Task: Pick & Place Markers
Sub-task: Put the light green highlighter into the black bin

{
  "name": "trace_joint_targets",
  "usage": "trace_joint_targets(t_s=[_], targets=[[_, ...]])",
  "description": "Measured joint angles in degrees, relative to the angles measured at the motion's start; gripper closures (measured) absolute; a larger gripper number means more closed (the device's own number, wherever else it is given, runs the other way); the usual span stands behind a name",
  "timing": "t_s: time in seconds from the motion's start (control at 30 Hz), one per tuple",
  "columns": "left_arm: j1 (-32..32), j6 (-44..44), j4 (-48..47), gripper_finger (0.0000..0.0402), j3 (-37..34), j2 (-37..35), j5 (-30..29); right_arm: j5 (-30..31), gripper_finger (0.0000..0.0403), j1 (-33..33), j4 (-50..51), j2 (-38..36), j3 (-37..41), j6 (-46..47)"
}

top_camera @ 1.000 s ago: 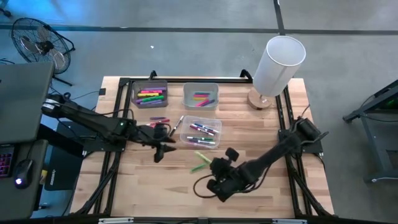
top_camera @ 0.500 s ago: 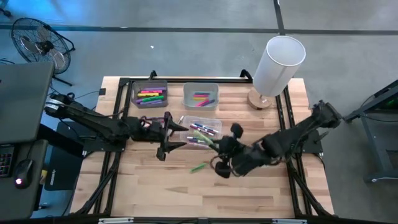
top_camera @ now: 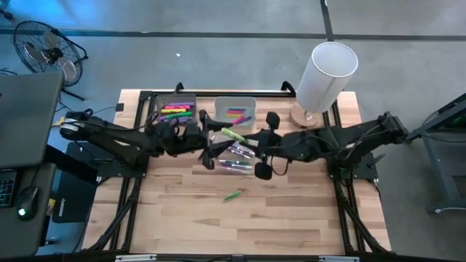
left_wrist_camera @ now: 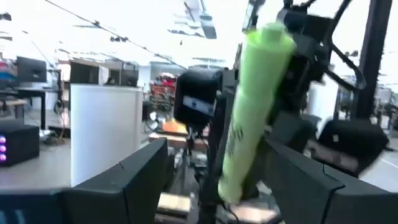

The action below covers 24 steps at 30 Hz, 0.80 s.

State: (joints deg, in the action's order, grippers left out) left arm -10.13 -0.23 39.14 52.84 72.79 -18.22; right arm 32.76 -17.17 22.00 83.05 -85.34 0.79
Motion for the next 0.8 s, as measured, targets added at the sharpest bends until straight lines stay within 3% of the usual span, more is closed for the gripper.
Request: trace_joint_targets(t_s=[0.13,0.37,0.73,0.8], targets=[[1.85,-0.01,-0.66,0.0145,2.90,1.54,2.16,-2.80,0.0345,2.74,0.09,-0.15,0.00,-3.51],[3.05,-1.24,-0.71,0.0162,4.76,2.80,0.88,-4.85,0.0341,6.00,-0.45,-0.35,0.00,-7.27],[3.01,-8.24,-1.16,0.0333,4.94,6.08,-5.40,-13.38,0.0339,10.33,0.01,-0.35,0.02,-8.39],[3.01,-8.63,-1.24,0.0344,5.03,5.90,-5.10,-14.22,0.0339,10.95,-0.68,-0.35,-0.09,-8.27]])
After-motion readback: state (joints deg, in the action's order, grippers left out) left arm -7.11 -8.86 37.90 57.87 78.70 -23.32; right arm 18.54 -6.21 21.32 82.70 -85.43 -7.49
